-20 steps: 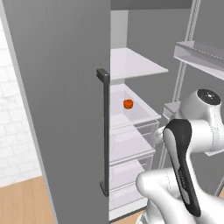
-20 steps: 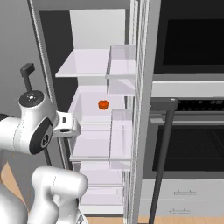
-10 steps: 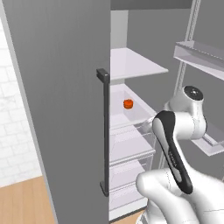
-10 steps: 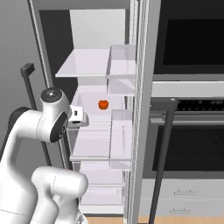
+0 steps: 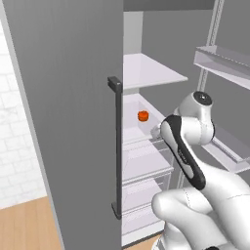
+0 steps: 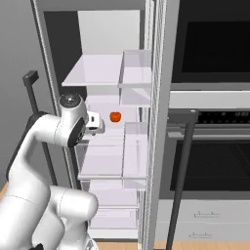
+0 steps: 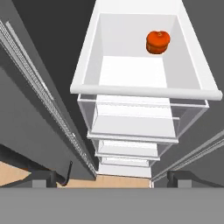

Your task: Place one squash and one chicken drumstick in each tupperware on the nearby counter, to pack two identical lunches.

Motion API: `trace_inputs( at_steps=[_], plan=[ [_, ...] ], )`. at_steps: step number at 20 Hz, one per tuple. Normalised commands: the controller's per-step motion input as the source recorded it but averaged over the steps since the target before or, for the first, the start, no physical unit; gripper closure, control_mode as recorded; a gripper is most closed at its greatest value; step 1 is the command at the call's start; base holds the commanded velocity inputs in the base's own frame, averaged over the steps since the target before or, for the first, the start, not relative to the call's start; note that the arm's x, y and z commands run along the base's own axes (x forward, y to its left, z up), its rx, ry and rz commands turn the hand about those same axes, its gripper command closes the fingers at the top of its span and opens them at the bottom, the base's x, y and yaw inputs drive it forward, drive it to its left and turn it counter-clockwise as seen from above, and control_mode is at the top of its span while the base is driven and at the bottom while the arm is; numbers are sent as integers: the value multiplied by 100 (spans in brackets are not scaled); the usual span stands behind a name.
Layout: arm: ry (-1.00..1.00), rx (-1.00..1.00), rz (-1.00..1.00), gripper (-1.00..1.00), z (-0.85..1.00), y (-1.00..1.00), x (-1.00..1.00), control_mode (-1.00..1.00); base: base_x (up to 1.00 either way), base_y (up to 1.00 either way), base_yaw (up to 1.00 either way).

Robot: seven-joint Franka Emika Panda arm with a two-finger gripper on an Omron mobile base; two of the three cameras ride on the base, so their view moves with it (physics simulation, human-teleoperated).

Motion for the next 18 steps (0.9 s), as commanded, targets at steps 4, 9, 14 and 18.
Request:
trace_inputs(
  at_steps=[4,9,14,18],
  plan=[
    [-12,0,0,-100,-50,0,45,-100,0,0,0],
    [-23,-1,0,-100,-54,0,34,-100,0,0,0],
    [-9,0,0,-100,-15,0,44,-100,0,0,0],
    [0,0,0,-100,0,0,51,-100,0,0,0]
  ],
)
